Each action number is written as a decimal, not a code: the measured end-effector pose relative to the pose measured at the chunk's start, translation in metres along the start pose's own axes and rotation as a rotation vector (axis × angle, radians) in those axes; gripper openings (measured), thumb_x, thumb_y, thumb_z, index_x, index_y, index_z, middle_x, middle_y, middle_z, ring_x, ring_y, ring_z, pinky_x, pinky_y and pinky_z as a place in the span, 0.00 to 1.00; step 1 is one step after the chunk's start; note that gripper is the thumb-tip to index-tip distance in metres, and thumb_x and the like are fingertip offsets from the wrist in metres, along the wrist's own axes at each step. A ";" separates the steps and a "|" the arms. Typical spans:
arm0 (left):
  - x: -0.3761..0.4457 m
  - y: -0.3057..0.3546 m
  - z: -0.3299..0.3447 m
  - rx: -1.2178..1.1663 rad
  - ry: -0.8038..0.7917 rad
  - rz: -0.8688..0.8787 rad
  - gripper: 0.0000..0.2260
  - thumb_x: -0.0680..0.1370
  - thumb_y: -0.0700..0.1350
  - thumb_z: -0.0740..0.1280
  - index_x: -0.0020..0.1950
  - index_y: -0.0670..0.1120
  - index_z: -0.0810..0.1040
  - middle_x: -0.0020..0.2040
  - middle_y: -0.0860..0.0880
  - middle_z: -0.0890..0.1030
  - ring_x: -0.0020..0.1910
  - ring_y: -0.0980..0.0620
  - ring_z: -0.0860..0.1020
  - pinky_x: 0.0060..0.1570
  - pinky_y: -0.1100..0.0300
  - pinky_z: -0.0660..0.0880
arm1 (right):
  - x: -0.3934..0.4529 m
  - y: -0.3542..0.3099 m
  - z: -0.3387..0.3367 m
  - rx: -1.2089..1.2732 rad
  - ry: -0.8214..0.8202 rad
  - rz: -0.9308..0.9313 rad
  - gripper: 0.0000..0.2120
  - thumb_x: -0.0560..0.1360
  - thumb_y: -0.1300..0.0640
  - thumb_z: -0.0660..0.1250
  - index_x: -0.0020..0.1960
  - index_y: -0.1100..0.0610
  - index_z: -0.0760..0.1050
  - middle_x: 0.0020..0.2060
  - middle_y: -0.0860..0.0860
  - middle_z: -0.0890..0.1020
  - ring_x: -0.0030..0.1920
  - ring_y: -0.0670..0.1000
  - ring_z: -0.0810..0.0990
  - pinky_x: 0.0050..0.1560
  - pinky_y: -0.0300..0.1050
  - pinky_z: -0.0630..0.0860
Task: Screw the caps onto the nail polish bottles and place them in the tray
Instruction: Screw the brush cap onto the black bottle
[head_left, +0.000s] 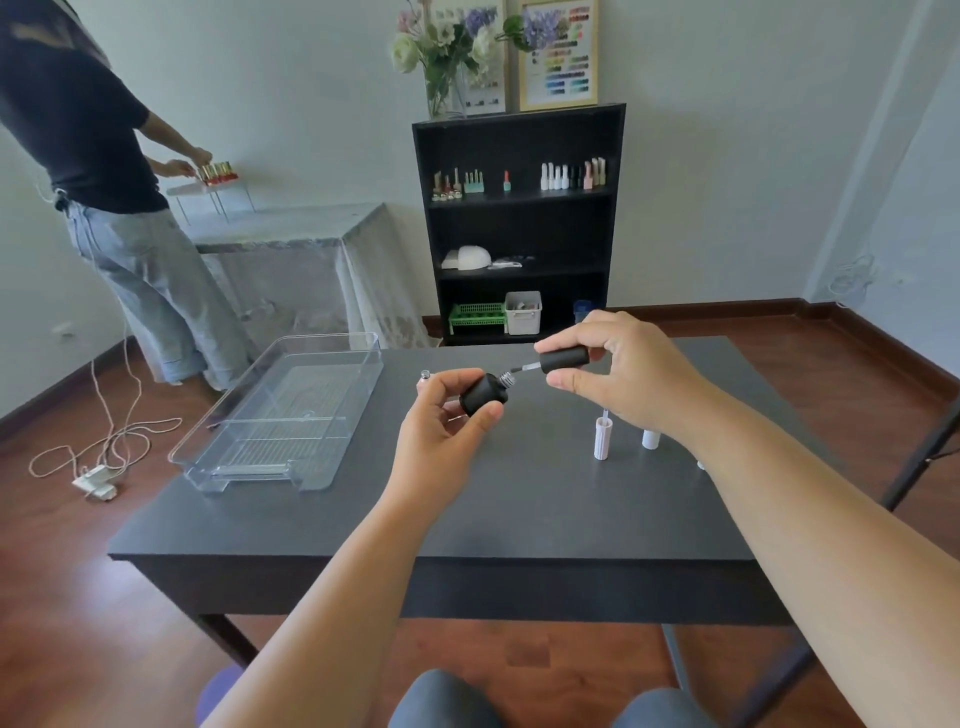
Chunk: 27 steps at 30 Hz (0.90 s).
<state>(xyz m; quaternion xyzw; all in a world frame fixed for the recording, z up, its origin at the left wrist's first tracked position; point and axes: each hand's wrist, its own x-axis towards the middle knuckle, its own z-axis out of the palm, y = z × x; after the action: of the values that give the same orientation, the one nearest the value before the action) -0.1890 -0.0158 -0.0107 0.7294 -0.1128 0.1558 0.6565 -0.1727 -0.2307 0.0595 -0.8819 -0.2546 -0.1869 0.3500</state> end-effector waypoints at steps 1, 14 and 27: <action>-0.001 0.000 -0.001 -0.008 0.001 0.004 0.13 0.75 0.41 0.73 0.54 0.58 0.78 0.53 0.48 0.84 0.49 0.52 0.83 0.48 0.63 0.77 | 0.000 -0.002 0.001 -0.002 -0.003 -0.007 0.13 0.71 0.53 0.74 0.54 0.42 0.81 0.40 0.39 0.76 0.45 0.50 0.73 0.45 0.41 0.71; -0.013 0.005 -0.013 -0.024 -0.042 0.038 0.14 0.76 0.40 0.72 0.56 0.56 0.78 0.53 0.48 0.83 0.47 0.57 0.80 0.48 0.65 0.77 | 0.000 -0.022 0.007 -0.019 -0.132 -0.036 0.13 0.72 0.55 0.74 0.55 0.44 0.81 0.41 0.40 0.77 0.47 0.48 0.74 0.47 0.39 0.70; -0.026 0.008 -0.028 -0.130 -0.052 -0.085 0.09 0.72 0.52 0.72 0.50 0.52 0.84 0.40 0.51 0.84 0.37 0.54 0.80 0.41 0.63 0.77 | -0.013 -0.034 0.024 -0.095 -0.116 -0.136 0.16 0.72 0.62 0.72 0.58 0.49 0.80 0.43 0.33 0.76 0.46 0.44 0.76 0.52 0.37 0.72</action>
<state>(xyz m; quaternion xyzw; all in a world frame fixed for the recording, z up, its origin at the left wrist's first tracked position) -0.2181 0.0101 -0.0100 0.6933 -0.1088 0.1011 0.7052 -0.1991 -0.1962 0.0547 -0.8876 -0.3245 -0.1705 0.2790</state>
